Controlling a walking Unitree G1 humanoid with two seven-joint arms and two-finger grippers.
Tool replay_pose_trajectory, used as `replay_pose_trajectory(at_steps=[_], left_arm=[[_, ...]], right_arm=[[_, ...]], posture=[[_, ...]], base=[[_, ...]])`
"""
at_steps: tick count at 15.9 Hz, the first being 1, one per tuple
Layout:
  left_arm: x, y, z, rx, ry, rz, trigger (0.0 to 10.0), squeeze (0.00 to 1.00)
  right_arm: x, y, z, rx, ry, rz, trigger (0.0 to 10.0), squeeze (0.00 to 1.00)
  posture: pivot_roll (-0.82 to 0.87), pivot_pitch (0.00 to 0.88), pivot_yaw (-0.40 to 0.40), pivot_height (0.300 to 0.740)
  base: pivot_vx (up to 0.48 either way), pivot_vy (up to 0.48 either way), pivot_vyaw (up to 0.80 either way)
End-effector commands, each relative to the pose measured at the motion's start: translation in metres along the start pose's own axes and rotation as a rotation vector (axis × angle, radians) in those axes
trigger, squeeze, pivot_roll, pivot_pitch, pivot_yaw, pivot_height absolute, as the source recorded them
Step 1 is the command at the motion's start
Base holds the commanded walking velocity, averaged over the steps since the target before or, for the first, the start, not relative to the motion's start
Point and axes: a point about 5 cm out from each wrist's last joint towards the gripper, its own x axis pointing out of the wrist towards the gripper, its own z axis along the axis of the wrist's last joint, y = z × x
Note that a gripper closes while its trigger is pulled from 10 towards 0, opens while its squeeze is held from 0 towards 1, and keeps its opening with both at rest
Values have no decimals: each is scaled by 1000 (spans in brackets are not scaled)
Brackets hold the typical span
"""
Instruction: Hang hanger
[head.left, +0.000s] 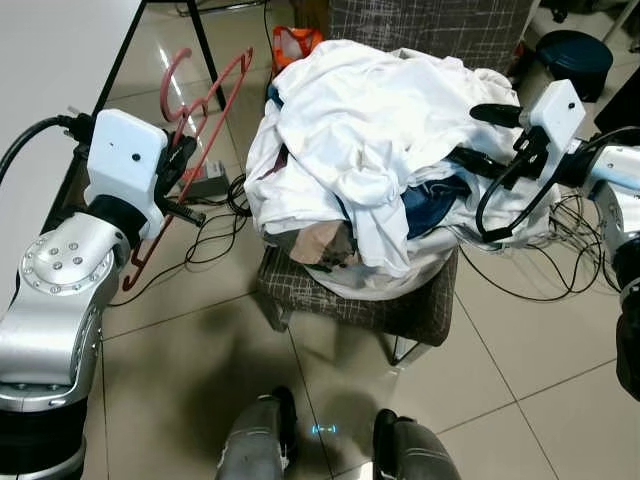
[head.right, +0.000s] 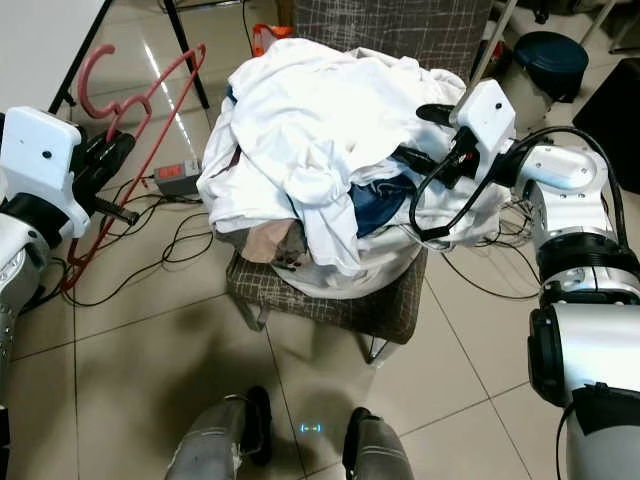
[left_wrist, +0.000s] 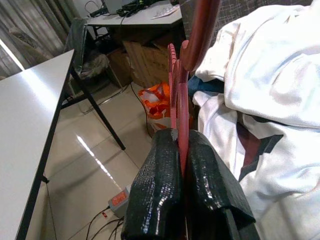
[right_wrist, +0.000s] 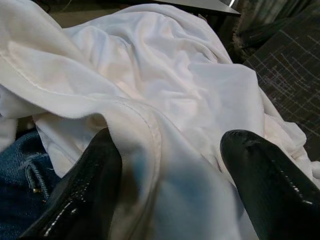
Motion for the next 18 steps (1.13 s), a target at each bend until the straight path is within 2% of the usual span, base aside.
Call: replay_pose_trajectory(at_steps=[1,2,3,5,6,7,9,14,18], left_arm=[[-2,1,4,3,-14,6,10000,0],[-2,1,4,4,-15,5,10000,0],[-2,1,4,2,-15,5,10000,0],[-2,1,5,2,-17,7,10000,0],[-2,1,5,1,-17,9,10000,0],[-2,0,5,0,-17,9,10000,0],[-3,0,5,-1,-18,11,10000,0],[-2,-3,4,-5,-18,6,10000,0],[0,-3,4,-4,-27,16,10000,0]], right_arm=[[3,-4,7,-19,-12,-9,3020,0],[4,-4,7,-21,-10,-12,2784,0],[4,-5,8,-19,-12,-17,2039,0],[6,-6,11,-25,-28,-32,1725,0],[7,-6,13,-26,-36,-32,784,0],[8,-7,14,-28,-39,-32,549,0],[7,-7,14,-29,-42,-30,1176,0],[7,-5,13,-30,-32,-3,0,0],[4,-5,9,-17,-13,-3,0,0]], posture=[[54,258,47,740],[55,257,50,740],[54,258,48,740],[53,257,44,740],[53,255,44,740],[53,254,41,740],[51,253,39,740],[49,247,37,740],[41,232,33,740]], base=[[0,0,0],[0,0,0],[0,0,0],[0,0,0],[0,0,0],[0,0,0],[0,0,0],[0,0,0],[0,0,0]])
